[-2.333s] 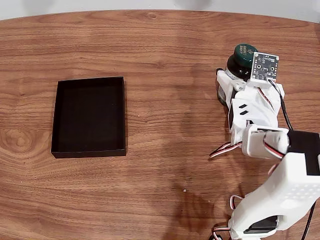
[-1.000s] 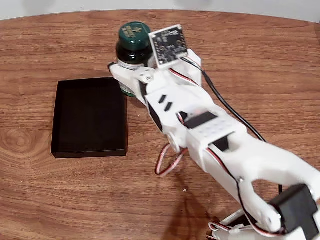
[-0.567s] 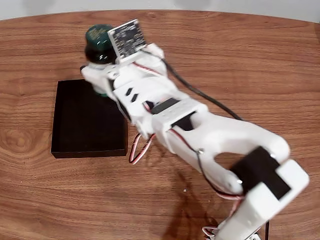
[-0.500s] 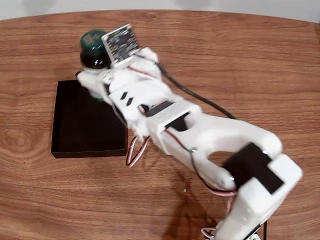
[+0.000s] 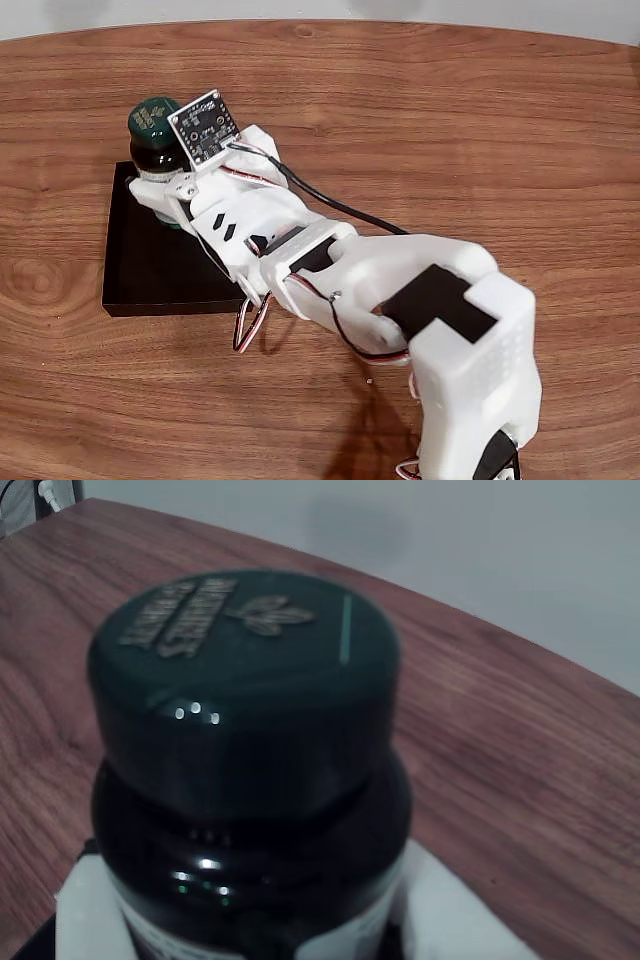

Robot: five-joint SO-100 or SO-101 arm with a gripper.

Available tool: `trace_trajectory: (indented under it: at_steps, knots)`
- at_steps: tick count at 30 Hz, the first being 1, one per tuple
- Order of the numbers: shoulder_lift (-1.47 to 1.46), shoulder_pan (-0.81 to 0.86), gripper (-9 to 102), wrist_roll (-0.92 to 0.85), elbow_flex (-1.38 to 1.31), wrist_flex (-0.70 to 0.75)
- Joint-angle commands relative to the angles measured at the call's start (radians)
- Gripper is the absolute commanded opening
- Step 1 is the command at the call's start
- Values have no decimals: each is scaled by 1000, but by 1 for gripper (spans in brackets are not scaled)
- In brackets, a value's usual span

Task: Pick up the pill bottle and place it in the black box.

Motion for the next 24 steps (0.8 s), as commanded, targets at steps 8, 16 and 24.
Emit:
trace_trajectory:
  at_steps: [8, 16, 24]
  knots:
    - [-35, -15, 14, 28, -60, -132]
    - [-69, -15, 14, 23, -51, -141]
    - [-84, -15, 15, 14, -37, -144]
